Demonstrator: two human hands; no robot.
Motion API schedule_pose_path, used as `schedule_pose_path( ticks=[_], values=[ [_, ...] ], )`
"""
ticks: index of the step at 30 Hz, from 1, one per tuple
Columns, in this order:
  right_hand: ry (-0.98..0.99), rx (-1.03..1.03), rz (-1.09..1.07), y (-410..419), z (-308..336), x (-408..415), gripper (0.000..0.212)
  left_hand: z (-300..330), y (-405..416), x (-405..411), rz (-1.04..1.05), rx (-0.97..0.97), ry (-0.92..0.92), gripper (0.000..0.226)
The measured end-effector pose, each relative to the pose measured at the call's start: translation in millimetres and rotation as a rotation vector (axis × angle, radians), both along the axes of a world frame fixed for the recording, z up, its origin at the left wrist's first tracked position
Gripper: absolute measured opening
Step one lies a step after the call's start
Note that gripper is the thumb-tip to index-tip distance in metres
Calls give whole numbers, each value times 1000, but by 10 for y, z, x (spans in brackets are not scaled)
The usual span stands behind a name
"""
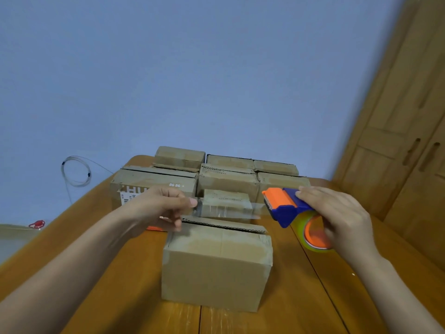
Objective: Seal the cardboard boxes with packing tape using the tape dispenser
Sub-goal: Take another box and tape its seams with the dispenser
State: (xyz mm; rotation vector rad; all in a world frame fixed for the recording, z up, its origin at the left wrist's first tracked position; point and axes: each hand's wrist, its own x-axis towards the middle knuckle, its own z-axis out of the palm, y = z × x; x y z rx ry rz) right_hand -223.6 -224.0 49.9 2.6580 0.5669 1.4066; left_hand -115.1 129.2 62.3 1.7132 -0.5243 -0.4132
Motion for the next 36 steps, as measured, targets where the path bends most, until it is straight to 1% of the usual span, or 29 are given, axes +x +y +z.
schedule_pose_path(
  ticks=[3,6,10,13,15,21,24,25,27,29,32,36],
  values=[
    [-10,1,0,35,-5,-1,80,-25,-17,-54,36,-52,62,37],
    [-43,-14,5,88,15,1,77,-67,-71,-114,117,-167,134,25],
    [-68,-32,3,143,28,23,73,-117,-102,-151,204,-253,168,30],
    [-104,-44,11,166,-1,52,55,-131,-122,-148,254,-318,199,28],
    [-119,-35,13,172,-19,58,44,-117,-131,-157,263,-322,210,27],
    [-158,-20,-2,170,-14,52,42,-70,-147,-197,266,-264,165,21],
    [-187,6,-10,172,10,50,50,-44,-186,-249,279,-262,116,13],
    [-199,17,-12,167,10,47,51,-37,-200,-270,278,-268,102,19],
    [-214,47,-12,158,4,37,54,-46,-216,-302,265,-274,78,42],
    [-220,66,-9,142,1,21,56,-56,-226,-332,271,-271,39,49],
    [-224,68,-10,120,-10,3,57,-89,-217,-329,305,-273,10,43],
    [-231,66,-20,94,-22,-4,57,-94,-182,-306,304,-241,75,28]
  ],
)
